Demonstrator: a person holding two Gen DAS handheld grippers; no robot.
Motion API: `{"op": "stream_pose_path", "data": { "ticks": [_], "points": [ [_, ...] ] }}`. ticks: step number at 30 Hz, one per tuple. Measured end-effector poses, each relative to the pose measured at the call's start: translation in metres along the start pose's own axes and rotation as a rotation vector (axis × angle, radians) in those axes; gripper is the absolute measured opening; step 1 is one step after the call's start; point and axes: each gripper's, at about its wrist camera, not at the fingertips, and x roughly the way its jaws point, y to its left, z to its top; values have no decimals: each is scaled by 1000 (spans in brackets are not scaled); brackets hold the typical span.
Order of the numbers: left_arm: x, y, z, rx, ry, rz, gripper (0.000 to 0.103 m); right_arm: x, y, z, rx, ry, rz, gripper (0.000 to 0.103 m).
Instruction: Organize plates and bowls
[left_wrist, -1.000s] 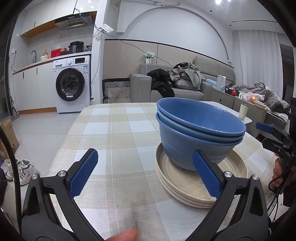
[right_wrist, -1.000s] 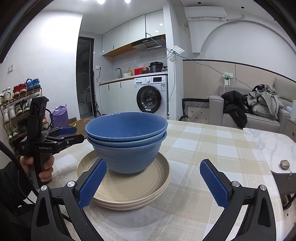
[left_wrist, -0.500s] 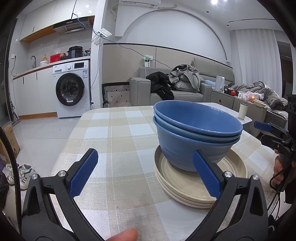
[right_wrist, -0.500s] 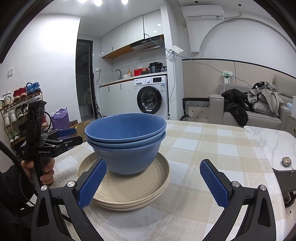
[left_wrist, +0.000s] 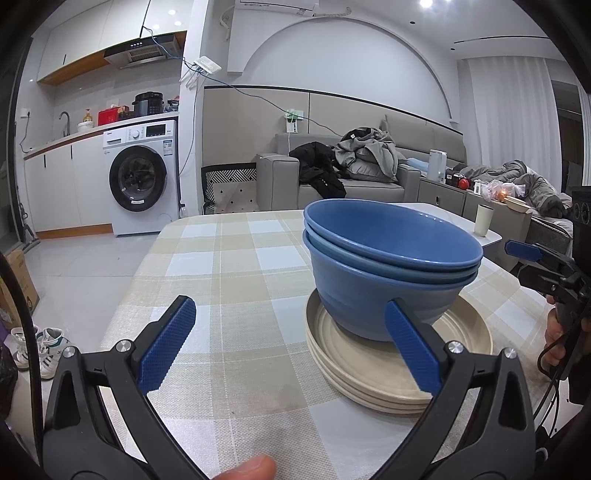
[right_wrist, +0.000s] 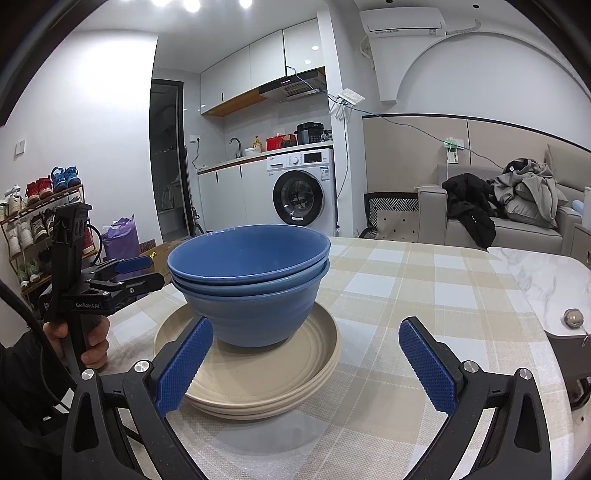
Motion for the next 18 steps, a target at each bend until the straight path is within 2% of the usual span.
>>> {"op": "stream_pose_path", "data": {
  "ticks": [18],
  "points": [
    [2,0,-1,-2,4,-1,102,-2,0,1,3,2,1,103]
  ]
}}
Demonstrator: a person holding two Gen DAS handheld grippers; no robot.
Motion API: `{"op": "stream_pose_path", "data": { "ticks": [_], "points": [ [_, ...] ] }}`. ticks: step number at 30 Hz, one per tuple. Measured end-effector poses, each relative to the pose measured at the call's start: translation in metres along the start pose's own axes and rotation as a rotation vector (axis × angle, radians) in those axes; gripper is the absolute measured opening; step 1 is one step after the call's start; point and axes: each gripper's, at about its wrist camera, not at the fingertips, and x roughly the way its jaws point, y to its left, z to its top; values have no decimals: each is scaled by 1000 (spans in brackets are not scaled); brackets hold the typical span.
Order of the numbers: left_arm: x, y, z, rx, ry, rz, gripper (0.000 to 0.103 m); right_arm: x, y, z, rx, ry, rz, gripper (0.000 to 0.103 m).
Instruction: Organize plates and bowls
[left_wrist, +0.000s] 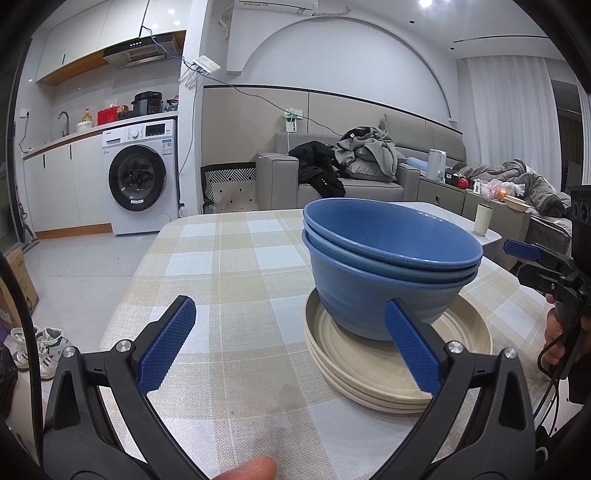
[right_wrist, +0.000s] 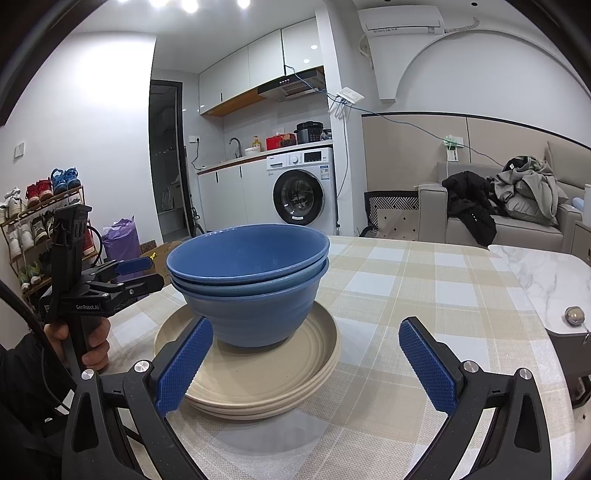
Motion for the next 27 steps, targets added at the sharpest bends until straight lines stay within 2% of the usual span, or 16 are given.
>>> {"op": "stream_pose_path", "data": {
  "ticks": [27],
  "points": [
    [1,0,0,-1,1,-2,102,-1,0,1,5,3,0,103]
  ]
}}
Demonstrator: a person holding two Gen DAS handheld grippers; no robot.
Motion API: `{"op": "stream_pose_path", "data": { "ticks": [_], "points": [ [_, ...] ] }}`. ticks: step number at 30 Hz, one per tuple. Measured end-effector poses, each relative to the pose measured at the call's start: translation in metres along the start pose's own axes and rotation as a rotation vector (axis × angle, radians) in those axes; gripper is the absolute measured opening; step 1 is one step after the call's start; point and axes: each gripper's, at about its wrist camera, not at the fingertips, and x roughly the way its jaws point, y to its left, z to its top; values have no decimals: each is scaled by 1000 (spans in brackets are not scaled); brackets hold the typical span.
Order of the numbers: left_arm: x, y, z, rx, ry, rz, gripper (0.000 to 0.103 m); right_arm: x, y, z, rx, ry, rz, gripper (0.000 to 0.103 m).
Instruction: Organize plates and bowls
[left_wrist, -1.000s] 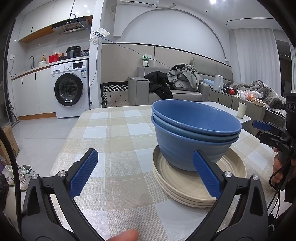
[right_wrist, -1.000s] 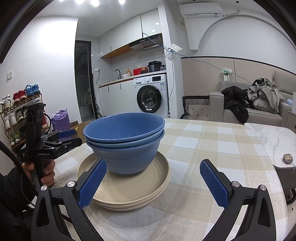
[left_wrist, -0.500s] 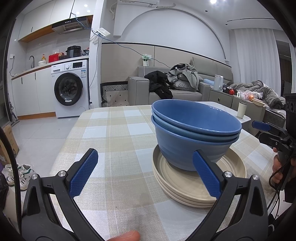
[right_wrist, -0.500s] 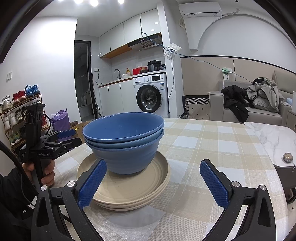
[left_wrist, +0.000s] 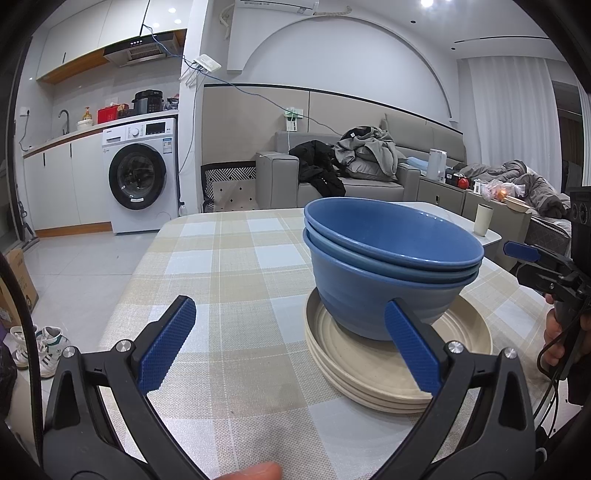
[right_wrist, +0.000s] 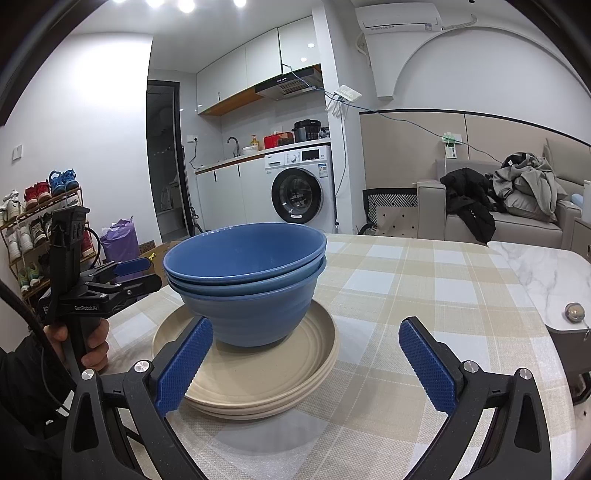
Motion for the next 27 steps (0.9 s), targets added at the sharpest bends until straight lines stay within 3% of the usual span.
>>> {"op": "stream_pose_path", "data": {
  "ticks": [27],
  "points": [
    [0,2,-1,-3,6,1,102,-1,0,1,4,2,0,103]
  ]
}}
